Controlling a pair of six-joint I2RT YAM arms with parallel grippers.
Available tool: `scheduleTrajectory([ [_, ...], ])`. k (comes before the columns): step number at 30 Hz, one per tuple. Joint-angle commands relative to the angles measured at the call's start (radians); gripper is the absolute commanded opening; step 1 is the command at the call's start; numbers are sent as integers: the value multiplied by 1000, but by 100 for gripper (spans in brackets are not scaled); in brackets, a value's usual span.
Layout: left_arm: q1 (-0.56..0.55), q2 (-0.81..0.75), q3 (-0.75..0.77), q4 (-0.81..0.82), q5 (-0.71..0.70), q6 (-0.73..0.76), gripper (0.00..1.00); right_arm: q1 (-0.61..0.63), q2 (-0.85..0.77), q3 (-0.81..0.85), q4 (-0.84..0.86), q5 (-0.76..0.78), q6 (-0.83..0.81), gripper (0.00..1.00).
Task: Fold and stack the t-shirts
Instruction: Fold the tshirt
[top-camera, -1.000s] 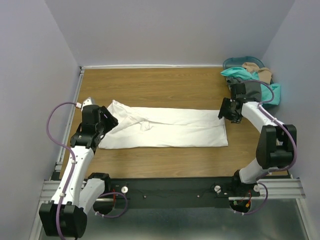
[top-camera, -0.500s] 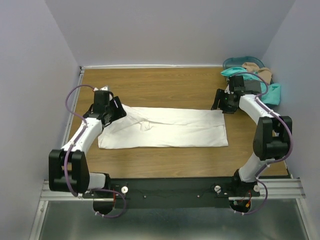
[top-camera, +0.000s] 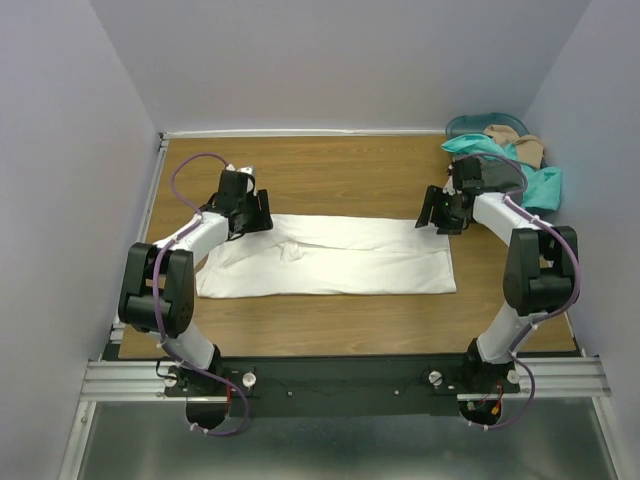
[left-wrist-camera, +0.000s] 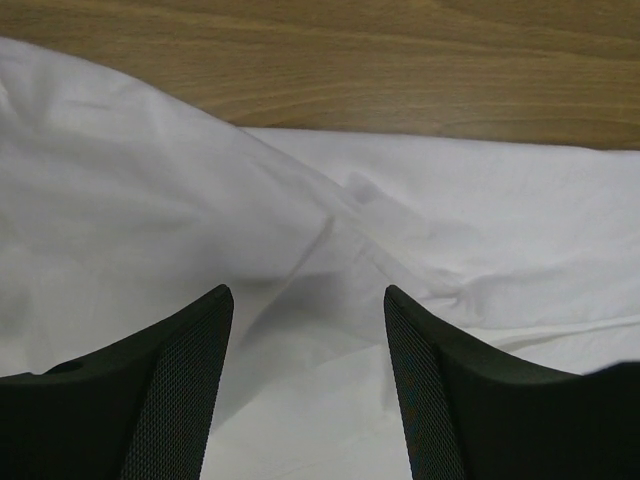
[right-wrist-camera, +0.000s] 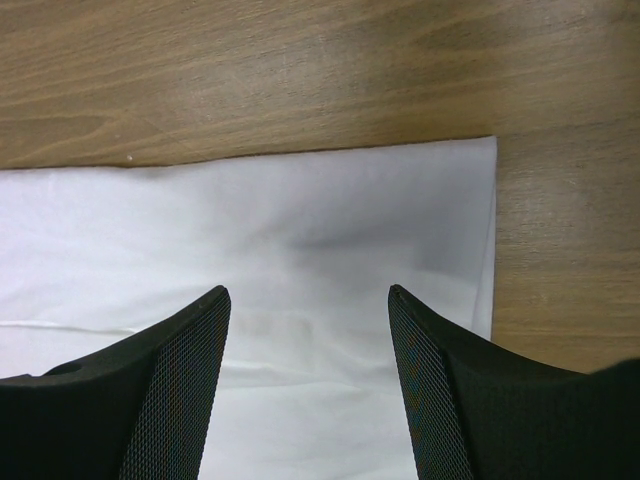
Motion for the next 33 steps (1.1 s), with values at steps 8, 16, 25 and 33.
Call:
scheduleTrajectory([
  [8,-59,52,29,-28,-57,19,56,6,19,-36,26,-3,26,71],
  [16,-79,34,-3,-49,-84,-12,21,4,14,-52,26,-6,26,71],
  [25,-101,-12,-61,-54,-121,-32,0,4,-1,-71,28,-9,20,71],
  [33,-108,-142,-146,-39,-69,-71,0,4,-18,-87,28,-15,15,71],
])
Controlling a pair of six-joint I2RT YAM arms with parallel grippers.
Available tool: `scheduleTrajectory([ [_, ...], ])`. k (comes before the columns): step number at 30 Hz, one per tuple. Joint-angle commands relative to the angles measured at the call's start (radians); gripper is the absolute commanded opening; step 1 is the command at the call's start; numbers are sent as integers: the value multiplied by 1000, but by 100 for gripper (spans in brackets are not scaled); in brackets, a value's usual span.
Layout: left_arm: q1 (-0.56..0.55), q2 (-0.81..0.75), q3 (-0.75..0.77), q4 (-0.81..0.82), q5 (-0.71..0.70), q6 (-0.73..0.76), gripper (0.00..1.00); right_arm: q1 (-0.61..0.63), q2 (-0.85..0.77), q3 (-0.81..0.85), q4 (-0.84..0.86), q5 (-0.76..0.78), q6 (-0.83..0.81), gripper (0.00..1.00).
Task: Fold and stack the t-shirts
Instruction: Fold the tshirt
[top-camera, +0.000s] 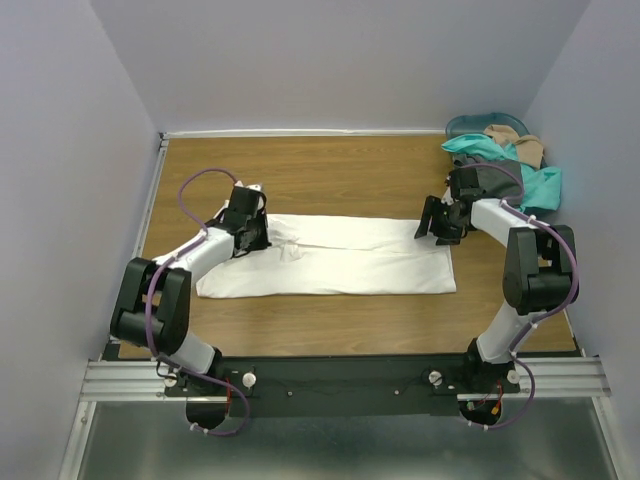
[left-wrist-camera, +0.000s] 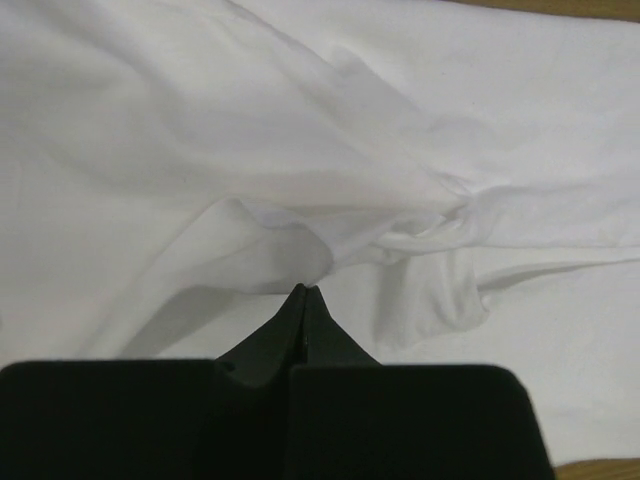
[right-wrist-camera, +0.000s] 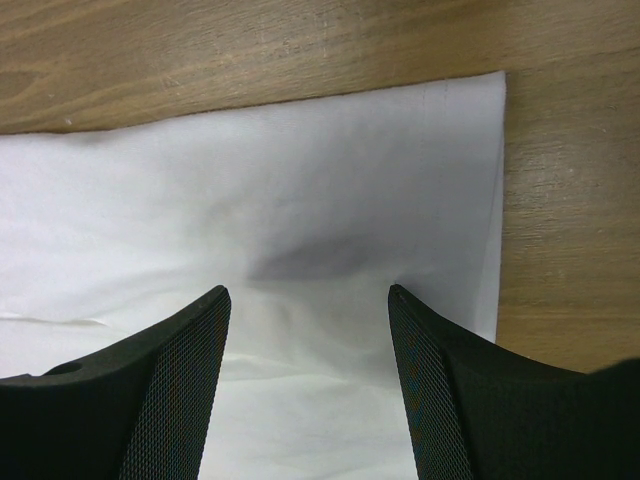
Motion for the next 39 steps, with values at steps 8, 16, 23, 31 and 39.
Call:
scheduleTrajectory([
  [8,-21,-219,-157,17,112,-61,0,4,-53,-39,14,-14,-3,71],
  [16,-49,-319,-212,12,196,-84,0,4,-79,-73,14,-5,-6,71],
  [23,-47,-399,-179,-44,167,-114,0,4,-109,-83,14,-14,-12,71],
  [31,-33,-399,-93,-113,188,-130,64,12,-139,-83,11,-23,-29,71],
  [39,10,-342,-60,-325,-64,-244,78,165,-109,12,9,-23,-4,72],
])
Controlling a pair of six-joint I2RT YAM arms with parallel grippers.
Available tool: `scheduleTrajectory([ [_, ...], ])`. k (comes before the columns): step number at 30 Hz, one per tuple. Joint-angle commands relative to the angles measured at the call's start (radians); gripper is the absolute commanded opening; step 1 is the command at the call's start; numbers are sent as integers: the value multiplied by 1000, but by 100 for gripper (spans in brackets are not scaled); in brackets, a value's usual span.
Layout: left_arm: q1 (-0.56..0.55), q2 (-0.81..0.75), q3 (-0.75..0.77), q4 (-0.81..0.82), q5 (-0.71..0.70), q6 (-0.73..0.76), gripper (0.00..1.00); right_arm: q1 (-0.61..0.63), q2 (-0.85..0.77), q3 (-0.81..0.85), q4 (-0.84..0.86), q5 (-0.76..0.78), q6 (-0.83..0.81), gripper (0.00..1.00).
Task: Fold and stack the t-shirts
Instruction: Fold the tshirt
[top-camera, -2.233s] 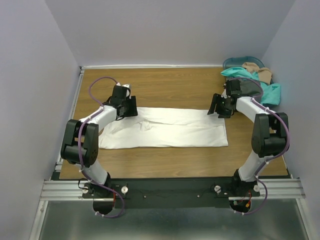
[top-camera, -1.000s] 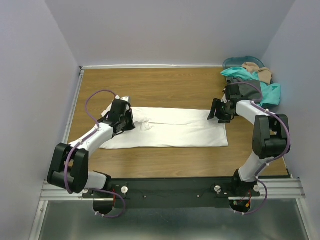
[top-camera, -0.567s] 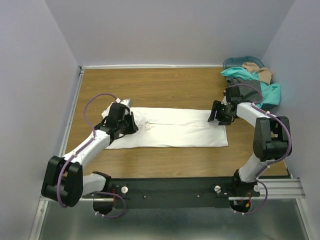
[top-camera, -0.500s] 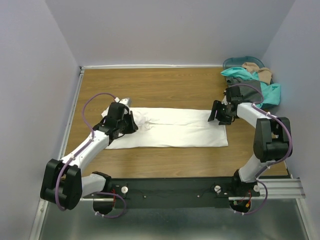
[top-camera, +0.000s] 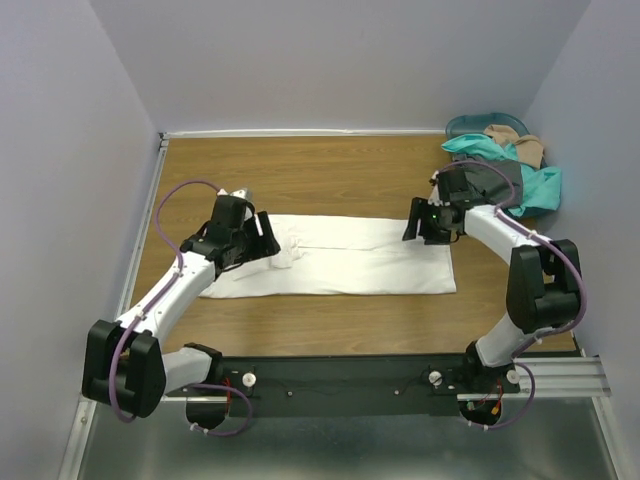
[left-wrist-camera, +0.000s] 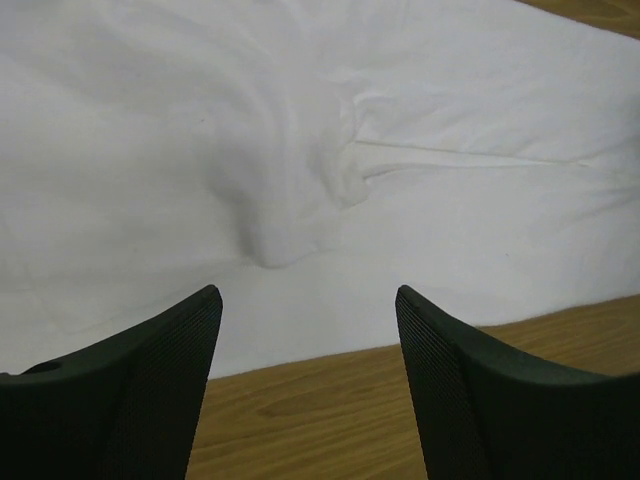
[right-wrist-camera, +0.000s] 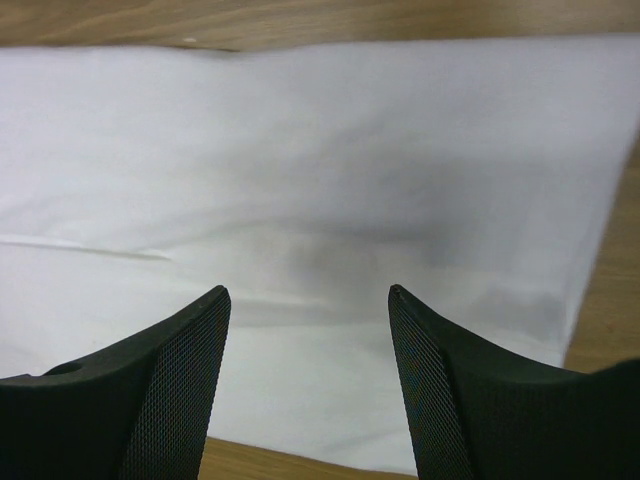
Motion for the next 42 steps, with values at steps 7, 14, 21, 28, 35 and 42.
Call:
scheduleTrajectory([
  [7,246,-49,-90,-121,-175,-128,73,266,150,252,11,-159,49,72],
  [14,257,29,-129,-62,-147,-155,70,442,294,404,16,-224,76,71],
  [21,257,86,-148,-18,-153,-155,64,566,414,517,20,-273,99,71],
  [28,259,121,-157,21,-173,-145,59,623,498,568,27,-287,108,68],
  [35,259,138,-166,27,-178,-145,54,653,555,603,39,-305,113,62],
  [42,259,152,-163,16,-181,-153,51,665,604,670,42,-324,130,56],
])
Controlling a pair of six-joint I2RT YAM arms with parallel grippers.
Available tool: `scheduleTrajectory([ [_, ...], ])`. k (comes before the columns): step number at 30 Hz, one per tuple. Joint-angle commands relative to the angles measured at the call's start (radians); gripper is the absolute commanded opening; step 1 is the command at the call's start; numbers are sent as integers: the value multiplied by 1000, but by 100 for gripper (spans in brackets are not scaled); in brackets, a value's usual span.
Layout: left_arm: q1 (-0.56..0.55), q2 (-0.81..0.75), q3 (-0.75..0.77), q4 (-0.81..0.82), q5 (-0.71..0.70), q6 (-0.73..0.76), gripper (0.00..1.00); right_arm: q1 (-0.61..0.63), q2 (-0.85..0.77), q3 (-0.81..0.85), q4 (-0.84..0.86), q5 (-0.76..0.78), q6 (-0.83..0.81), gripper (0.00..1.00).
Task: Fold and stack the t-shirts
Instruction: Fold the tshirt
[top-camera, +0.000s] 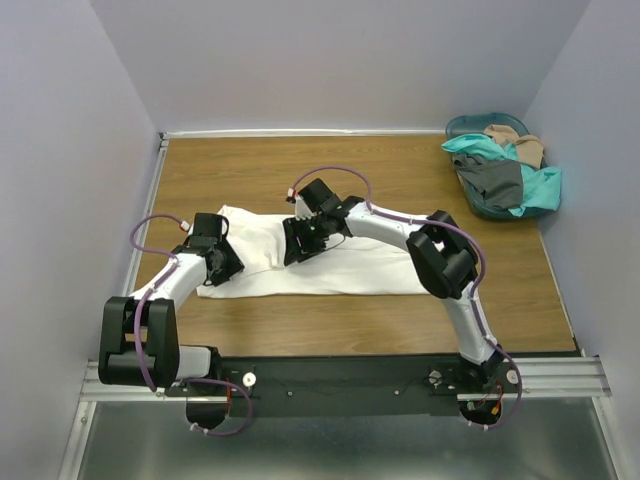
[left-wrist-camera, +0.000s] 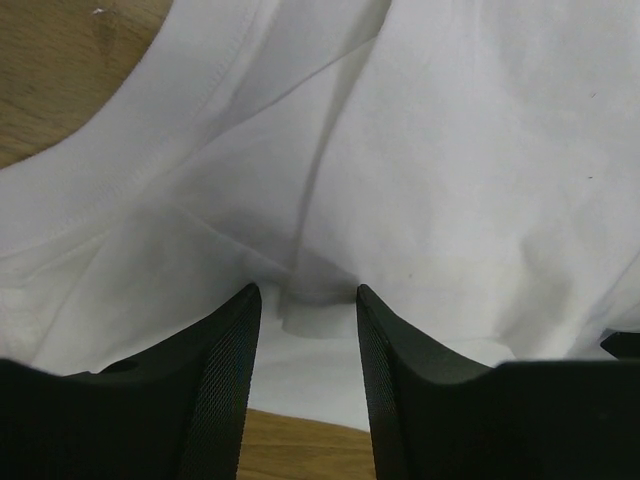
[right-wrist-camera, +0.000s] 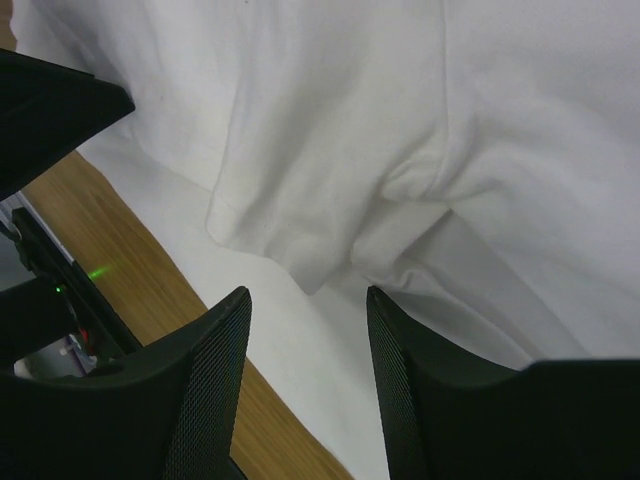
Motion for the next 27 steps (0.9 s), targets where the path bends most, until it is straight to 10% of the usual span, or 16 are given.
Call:
scheduleTrajectory([
  [1,4,12,-10,6,-30,-9,50,21,47,63,13,-41,16,56],
  [21,2,47,-13,21,-7,10,22,30,107,87,10,-30,45,30],
  [27,4,33,1,4,-6,11,20,30,108,107,10,-25,39,0],
])
